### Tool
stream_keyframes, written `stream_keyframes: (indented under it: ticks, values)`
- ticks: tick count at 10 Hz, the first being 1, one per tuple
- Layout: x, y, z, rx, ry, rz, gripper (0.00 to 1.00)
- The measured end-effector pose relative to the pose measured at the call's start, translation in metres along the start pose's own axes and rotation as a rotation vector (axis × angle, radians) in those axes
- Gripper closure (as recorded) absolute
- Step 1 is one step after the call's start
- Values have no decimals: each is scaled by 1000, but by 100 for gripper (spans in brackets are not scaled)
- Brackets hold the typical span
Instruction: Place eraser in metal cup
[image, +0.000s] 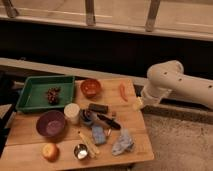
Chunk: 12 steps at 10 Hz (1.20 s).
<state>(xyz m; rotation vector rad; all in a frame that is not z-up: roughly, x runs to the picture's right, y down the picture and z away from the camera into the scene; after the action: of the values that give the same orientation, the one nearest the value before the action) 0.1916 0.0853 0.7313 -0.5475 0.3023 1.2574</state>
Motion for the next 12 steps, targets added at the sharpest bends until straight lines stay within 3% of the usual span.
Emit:
stream_keyframes:
  ticks: [3,5,10,12]
  values:
    - [-39,65,-1,-6,-48,-136,26]
    - [-61,104,-3,-46,-78,-215,26]
    - [-60,102,-1,-50,-88,-221,26]
    - [-65,122,16,-82,-122,-260,26]
